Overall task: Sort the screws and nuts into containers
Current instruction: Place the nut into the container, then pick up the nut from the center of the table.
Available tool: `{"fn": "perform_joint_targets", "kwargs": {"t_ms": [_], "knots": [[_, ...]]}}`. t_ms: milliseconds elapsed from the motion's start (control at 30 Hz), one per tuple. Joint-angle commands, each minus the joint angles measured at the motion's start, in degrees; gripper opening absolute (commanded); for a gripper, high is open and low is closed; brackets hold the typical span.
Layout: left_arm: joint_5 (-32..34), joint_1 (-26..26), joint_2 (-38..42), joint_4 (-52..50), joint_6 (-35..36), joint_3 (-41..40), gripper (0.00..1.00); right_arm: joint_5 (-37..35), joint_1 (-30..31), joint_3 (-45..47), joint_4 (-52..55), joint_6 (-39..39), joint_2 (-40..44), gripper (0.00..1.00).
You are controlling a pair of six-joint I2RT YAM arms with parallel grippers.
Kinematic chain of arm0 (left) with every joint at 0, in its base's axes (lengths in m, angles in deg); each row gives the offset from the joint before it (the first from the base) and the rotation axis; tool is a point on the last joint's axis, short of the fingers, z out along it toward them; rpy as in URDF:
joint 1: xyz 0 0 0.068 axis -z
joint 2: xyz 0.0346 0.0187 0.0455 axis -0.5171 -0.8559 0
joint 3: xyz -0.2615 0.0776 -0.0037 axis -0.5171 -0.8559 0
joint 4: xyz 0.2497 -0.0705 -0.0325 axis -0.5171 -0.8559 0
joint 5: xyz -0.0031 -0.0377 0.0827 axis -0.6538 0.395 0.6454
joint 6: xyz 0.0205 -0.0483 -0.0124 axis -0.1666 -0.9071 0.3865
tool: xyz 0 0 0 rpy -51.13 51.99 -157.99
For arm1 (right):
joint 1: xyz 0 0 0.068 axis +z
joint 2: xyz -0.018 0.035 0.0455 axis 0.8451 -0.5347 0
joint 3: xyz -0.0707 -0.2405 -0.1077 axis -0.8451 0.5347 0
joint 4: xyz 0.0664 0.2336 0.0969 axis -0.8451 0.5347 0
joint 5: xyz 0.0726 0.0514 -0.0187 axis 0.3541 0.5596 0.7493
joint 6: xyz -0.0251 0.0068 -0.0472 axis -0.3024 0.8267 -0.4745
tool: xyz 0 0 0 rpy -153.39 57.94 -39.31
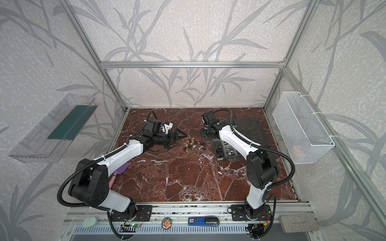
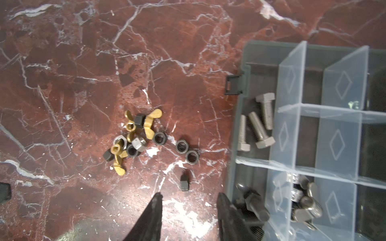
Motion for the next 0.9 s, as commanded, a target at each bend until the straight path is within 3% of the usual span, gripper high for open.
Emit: {"fn": "perform_joint_targets", "kwargs": {"t_ms": [0, 500, 867], "knots": [[-1.9, -1.2, 2.4, 2.2, -1.3, -2.0, 1.0, 0.1, 2.3, -2.8, -0.9, -0.9, -3.7, 0.45], [-2.5, -2.6, 3.2, 2.1, -0.6, -3.7, 0.99, 4.6, 6.1, -11.0, -1.5, 0.2, -18.4, 0.42], [-2.8, -3.1, 2.9, 2.7, -0.7, -4.1, 1.0, 5.2, 6.4, -13.5, -0.6, -0.2, -22.9, 0.37]]}}
